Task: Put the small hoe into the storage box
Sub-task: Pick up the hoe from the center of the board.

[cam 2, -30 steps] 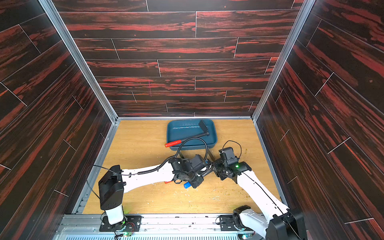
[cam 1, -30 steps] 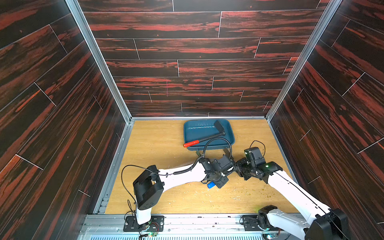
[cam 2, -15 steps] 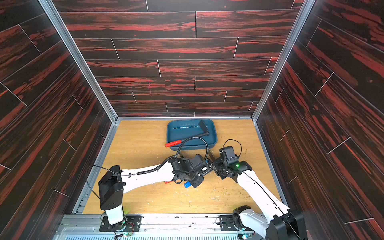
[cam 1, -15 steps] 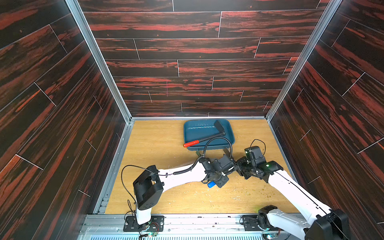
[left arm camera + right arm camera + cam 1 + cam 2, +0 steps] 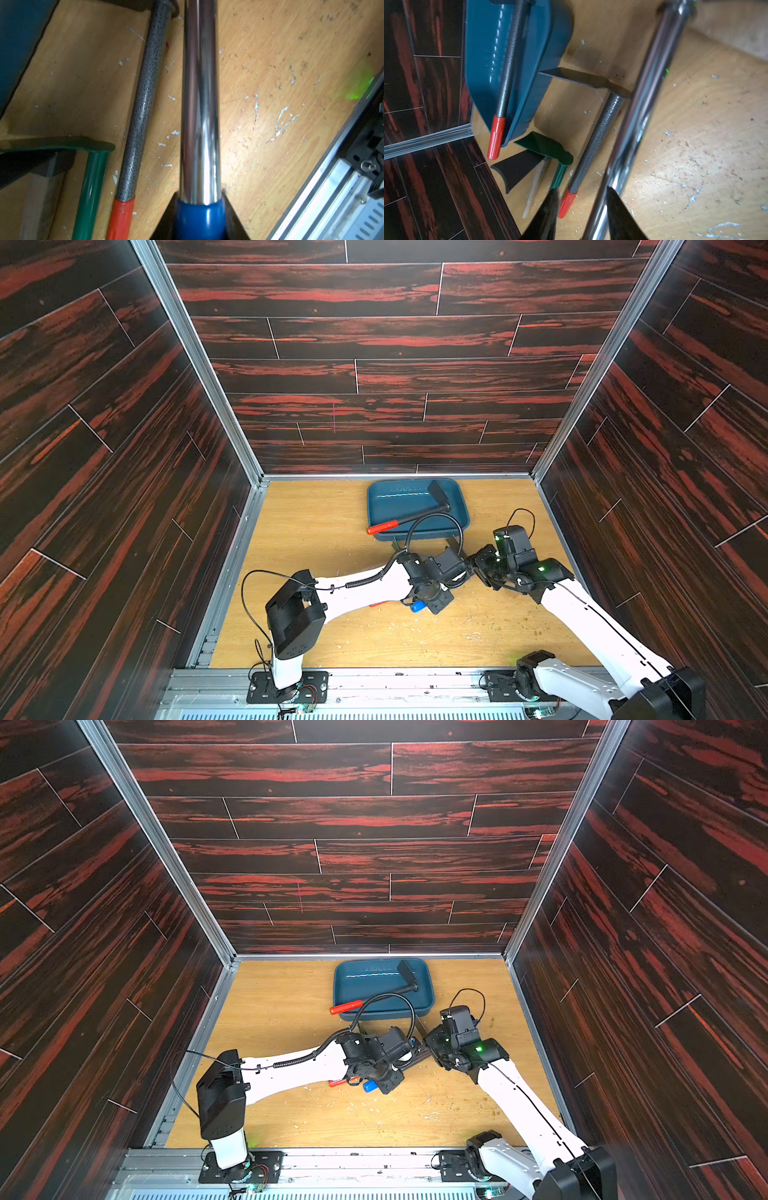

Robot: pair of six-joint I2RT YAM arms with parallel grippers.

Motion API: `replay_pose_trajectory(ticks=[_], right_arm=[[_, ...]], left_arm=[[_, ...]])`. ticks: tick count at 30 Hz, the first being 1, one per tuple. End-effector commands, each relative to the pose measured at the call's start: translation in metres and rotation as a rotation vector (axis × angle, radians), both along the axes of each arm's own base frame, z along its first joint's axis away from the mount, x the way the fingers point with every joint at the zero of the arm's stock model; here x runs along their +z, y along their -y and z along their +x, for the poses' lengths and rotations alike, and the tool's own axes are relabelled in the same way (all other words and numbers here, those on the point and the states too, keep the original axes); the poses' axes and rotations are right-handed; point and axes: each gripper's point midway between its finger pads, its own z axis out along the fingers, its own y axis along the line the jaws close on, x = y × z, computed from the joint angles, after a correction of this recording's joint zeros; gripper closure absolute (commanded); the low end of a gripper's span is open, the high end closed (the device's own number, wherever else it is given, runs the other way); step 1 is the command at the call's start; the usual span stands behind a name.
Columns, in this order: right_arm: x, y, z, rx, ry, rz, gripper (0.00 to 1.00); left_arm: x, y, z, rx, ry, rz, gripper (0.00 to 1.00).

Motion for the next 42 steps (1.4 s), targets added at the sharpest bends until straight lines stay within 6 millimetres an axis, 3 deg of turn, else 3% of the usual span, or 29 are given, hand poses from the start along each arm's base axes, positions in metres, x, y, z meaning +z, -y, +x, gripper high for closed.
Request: replay_pose_trajectory(ticks=[1,14,22,30,42], right_arm=[[0.006,0.001,-0.001,0.019,0.023,-0.021,0.57],[0.023,0.015,-0.002,0.033,0.105,-0.097,0.22],[0.038,0.027,-0.007,0.034,0.161,-0.16,0.06],[0.069,0.039,-0.011,0.055,0.299,-0.22,0.04],[0.069,0.036,-0.019,0.127,0.366,-0.225,0.04]], left_arm=[[0.044,0.012,0.009,-0.013,0.082,-0.108,1.0],[0.059,0.013,0.02,-0.005,0.138,-0.117,1.0],[0.075,0.005,0.035,0.016,0.212,-0.097,1.0],[0.096,-0.011,0.061,0.046,0.243,-0.099,1.0],[0.137,-0.044,0.116,0.103,0.332,-0.103,1.0]])
